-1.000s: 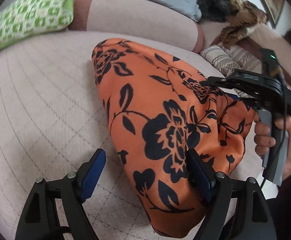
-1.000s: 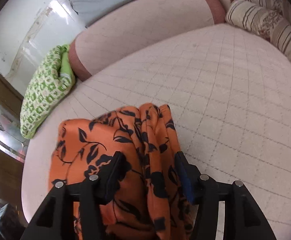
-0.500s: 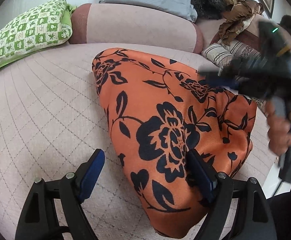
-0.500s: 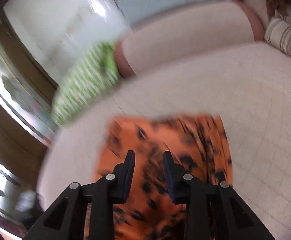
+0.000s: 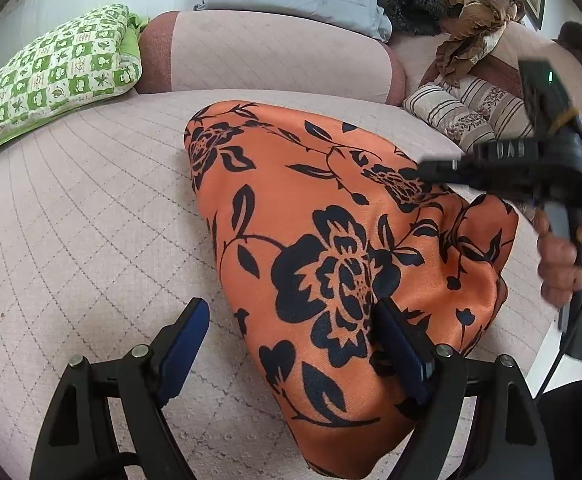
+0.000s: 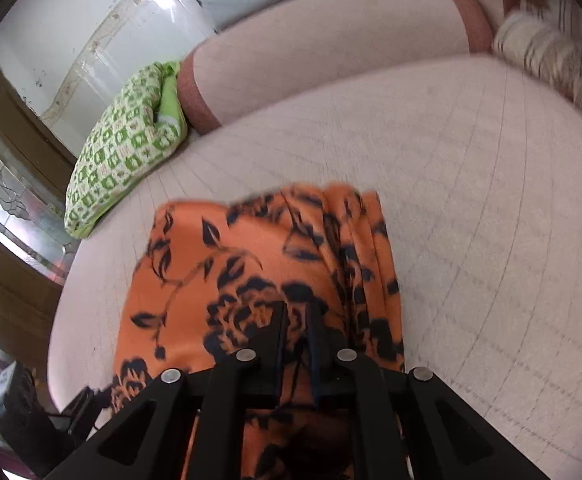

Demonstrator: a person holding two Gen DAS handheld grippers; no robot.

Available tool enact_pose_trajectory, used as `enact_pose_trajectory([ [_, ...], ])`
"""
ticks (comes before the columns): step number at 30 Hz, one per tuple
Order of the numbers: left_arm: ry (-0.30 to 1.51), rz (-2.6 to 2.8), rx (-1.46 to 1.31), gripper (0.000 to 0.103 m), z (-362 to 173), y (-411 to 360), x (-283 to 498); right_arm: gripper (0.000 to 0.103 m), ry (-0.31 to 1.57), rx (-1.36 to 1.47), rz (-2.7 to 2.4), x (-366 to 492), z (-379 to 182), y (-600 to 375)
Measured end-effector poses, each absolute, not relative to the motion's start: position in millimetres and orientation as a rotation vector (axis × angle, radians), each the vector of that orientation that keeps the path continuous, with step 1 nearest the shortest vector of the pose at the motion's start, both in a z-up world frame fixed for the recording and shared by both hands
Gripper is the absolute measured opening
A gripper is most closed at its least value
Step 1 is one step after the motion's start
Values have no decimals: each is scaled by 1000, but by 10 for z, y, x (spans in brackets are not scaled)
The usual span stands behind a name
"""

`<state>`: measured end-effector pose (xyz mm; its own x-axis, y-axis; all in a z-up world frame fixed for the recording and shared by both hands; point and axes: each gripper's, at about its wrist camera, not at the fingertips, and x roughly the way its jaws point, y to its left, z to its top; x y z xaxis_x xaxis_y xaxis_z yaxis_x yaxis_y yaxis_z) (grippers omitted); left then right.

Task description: Fold small clothes

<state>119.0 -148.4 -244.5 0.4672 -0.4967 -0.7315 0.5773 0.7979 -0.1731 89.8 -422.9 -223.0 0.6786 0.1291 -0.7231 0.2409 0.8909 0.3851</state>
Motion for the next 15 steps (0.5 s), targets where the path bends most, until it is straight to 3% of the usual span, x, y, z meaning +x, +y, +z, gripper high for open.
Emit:
enact_pose_trajectory([
  [5, 854, -657, 113, 85, -2446, -1494, 1182, 16, 777, 462, -82, 1105, -2024, -4138],
  [9, 849, -660, 125, 85, -2431, -1519, 1173, 16, 933, 316, -213, 1470, -2275, -4084],
  [11, 847, -659, 129, 85, -2422, -1530, 1167, 16, 981, 366, -188, 1566, -2456, -4184],
  [15, 842, -648, 133, 85, -2389, -1549, 1157, 16, 915, 450, -170, 1383, -2279, -4264],
])
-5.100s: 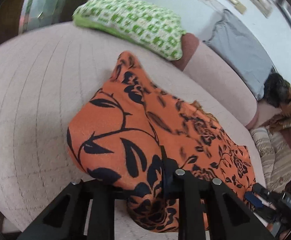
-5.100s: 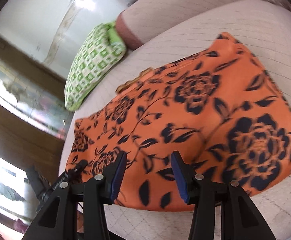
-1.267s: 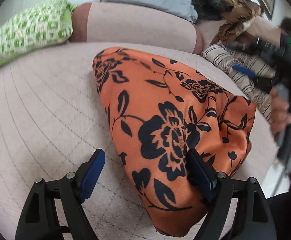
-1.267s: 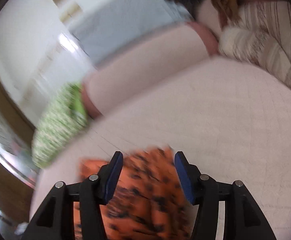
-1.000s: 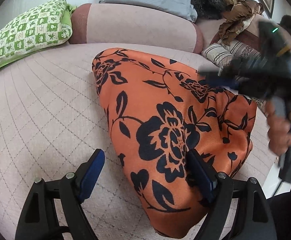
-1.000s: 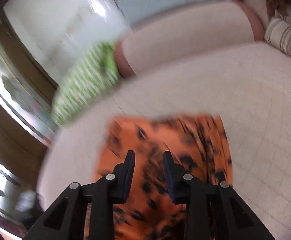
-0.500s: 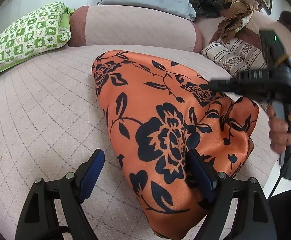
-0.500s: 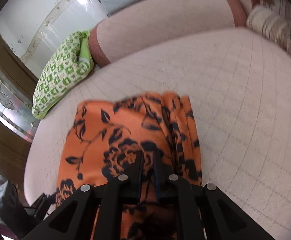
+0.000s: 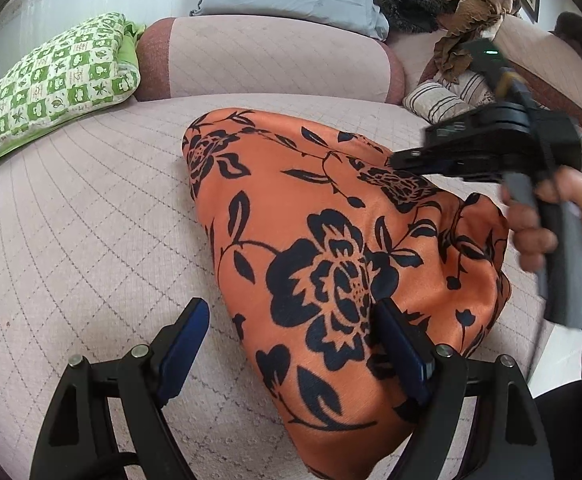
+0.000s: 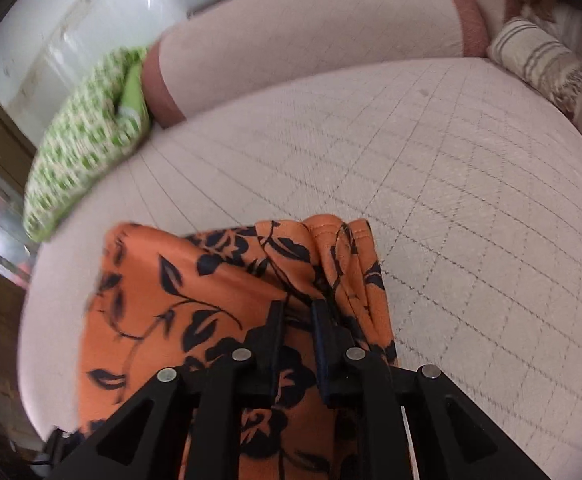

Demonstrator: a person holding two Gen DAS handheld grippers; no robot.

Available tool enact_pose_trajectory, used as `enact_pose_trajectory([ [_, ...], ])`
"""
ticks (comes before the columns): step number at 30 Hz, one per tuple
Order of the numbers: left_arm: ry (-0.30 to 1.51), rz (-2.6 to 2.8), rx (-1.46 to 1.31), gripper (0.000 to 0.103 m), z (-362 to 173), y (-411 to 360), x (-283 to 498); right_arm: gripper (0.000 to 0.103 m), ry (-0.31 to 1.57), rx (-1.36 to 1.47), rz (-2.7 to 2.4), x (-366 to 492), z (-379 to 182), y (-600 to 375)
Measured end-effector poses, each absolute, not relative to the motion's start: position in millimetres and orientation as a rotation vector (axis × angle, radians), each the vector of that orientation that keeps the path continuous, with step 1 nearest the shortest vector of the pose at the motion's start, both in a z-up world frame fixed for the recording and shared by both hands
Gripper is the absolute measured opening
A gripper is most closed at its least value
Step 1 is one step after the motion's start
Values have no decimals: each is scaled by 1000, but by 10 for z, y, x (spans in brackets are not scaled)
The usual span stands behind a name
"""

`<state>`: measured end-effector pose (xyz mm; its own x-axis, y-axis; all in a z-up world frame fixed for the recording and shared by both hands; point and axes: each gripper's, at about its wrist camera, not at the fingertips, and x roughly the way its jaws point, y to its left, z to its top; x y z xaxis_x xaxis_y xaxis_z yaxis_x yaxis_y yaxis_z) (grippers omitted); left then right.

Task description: Fold small clothes

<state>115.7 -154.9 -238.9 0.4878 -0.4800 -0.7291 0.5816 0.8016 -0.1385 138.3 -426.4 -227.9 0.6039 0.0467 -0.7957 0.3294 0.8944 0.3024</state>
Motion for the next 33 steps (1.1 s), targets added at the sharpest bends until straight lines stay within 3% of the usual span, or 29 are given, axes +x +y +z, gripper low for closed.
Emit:
enact_pose_trajectory([
  [8, 795, -640, 142, 85, -2253, -1592, 1032, 16, 739, 523, -19, 569, -1842, -4010],
  [14, 742, -554, 186, 85, -2178, -1445, 1022, 16, 994, 666, -44, 383, -2425, -3998],
  [16, 794, -552, 185, 85, -2272, -1408, 1088, 14, 977, 778, -19, 283, -2511, -4124],
  [21, 784, -571, 230, 85, -2311, -1371, 1071, 14, 1026, 711, -50, 148, -2585, -3973],
  [29, 766, -563, 171, 85, -2167, -1246, 1130, 16, 1060, 652, -161, -85, -2355, -3915],
  [33, 743, -548, 166, 85, -2106, -1242, 1139, 17, 918, 630, -163, -158, -1946, -3992],
])
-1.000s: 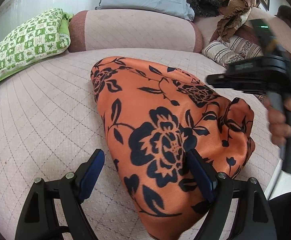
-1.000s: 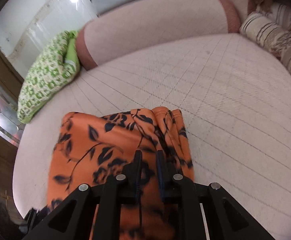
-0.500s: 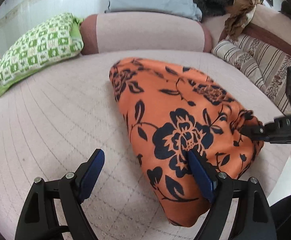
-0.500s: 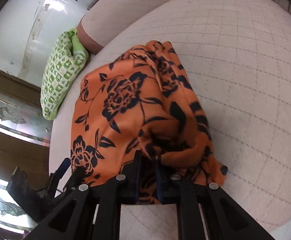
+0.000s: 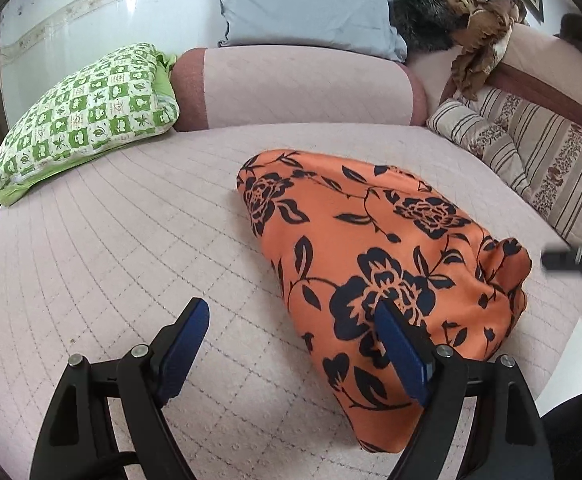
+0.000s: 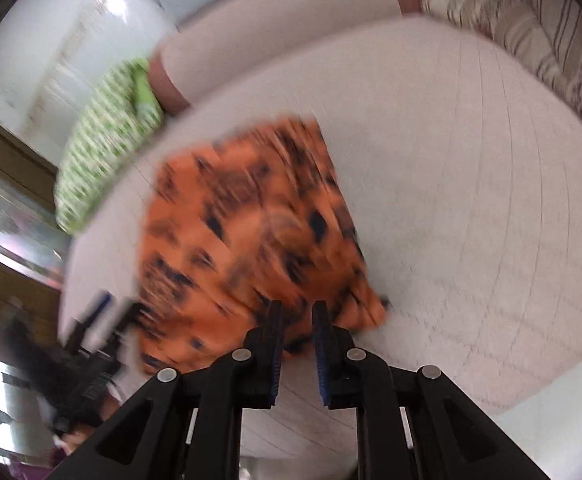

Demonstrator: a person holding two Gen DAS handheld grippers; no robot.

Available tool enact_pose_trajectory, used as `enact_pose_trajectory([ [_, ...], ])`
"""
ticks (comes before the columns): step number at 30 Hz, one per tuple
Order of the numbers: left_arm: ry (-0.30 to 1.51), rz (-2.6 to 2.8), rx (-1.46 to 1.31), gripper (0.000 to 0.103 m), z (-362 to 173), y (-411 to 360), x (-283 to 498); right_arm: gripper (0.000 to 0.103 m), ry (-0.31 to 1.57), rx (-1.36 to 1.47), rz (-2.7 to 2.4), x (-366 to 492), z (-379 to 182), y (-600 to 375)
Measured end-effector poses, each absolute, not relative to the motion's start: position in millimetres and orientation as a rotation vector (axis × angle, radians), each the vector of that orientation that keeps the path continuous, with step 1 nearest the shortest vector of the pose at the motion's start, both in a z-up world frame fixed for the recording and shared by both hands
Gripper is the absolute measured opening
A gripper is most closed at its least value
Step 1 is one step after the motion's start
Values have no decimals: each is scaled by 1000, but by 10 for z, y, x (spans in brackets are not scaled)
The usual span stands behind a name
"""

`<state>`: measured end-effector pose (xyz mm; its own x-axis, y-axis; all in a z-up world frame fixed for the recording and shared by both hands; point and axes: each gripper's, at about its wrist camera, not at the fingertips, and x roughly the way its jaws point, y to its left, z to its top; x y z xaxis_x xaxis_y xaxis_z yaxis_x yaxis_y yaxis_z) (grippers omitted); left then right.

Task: Fold small clothes
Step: 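Press the folded bundle with the right gripper while the left gripper holds open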

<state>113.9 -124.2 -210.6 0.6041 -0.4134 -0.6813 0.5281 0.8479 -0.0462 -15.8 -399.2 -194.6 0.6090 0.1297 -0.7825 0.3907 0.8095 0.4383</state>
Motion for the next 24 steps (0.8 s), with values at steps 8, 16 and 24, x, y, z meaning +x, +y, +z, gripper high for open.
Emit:
enact_pose_trajectory([
  [8, 755, -555, 219, 85, -2199, -1346, 1126, 17, 896, 623, -167, 424, -1974, -3894],
  [16, 764, -564, 208, 85, -2201, -1355, 1158, 17, 1088, 571, -206, 252, -2355, -3920],
  [24, 750, -570, 229, 85, -2221, -1305, 1142, 17, 1081, 554, -209, 188, -2526, -3925],
])
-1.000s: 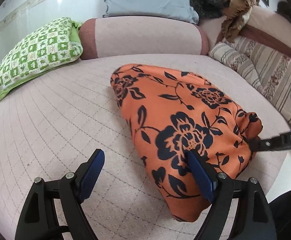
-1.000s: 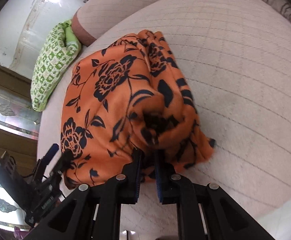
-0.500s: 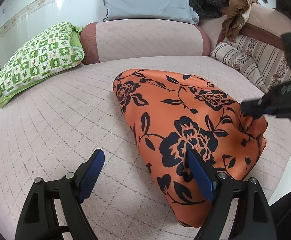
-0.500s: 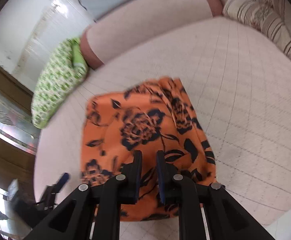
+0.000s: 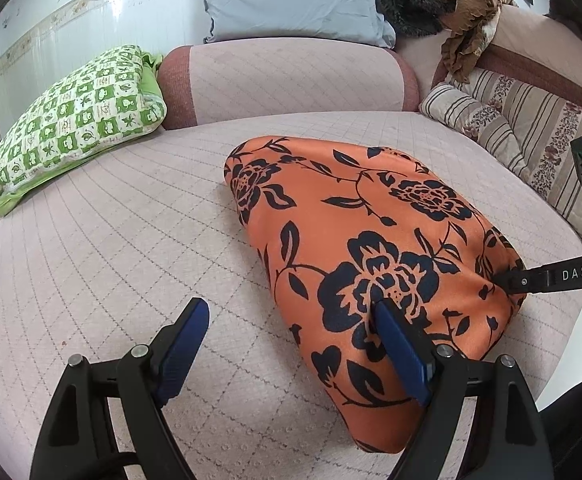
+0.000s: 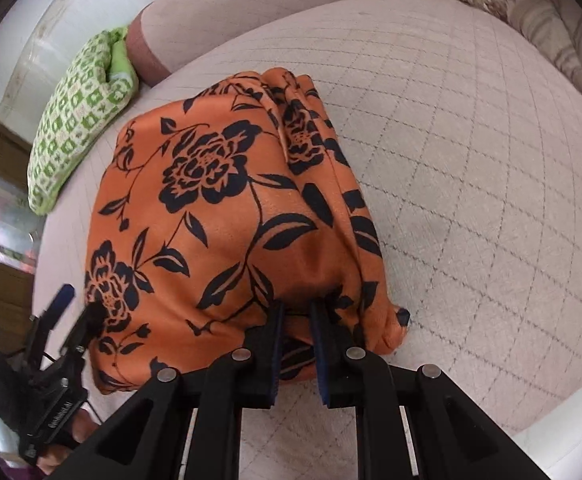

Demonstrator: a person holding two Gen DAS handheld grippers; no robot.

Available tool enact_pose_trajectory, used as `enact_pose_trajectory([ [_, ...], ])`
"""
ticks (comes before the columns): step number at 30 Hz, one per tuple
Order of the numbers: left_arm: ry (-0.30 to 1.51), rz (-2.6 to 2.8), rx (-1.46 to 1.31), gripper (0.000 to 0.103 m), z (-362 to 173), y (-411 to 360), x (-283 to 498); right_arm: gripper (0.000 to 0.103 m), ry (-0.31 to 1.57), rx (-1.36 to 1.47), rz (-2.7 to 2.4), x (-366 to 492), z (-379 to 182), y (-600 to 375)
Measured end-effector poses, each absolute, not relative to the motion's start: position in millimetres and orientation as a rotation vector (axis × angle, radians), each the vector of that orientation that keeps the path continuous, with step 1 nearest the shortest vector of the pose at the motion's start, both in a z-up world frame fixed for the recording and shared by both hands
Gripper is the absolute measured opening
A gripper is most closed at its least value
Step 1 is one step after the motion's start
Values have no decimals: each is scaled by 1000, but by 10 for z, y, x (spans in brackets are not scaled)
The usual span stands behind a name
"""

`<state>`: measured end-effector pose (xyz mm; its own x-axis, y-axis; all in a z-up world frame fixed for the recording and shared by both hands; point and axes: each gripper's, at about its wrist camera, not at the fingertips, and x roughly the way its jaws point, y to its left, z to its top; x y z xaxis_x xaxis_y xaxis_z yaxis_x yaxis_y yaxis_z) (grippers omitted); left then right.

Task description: Fold small clothes

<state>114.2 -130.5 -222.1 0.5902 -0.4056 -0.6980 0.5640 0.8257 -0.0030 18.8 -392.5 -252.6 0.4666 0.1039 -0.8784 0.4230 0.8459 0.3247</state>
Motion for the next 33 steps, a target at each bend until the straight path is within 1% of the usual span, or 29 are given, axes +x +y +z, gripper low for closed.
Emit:
enact_pose_trajectory([
  [17, 724, -568, 217, 85, -2132, -1299, 1139, 17, 1076, 586, -191, 178, -2505, -3939],
  [20, 717, -567, 196, 85, -2081, -1298, 1167, 17, 1105, 562, -183, 192, -2384, -3919],
  [23, 715, -544, 168, 85, -2040, -1316, 1242, 17, 1058, 537, -157, 219, -2091, -3925],
  [25, 721, -536, 143, 85, -2023, -1337, 1325, 17, 1020, 538, -164, 325, -1914, -3984],
  [28, 729, -502, 133, 85, -2024, -1405, 1469, 17, 1007, 543, -205, 665, -1812, -4099],
  [33, 786, -462, 119, 85, -2125, -1479, 1721, 17, 1015, 622, -225, 1355, -1986, -4251],
])
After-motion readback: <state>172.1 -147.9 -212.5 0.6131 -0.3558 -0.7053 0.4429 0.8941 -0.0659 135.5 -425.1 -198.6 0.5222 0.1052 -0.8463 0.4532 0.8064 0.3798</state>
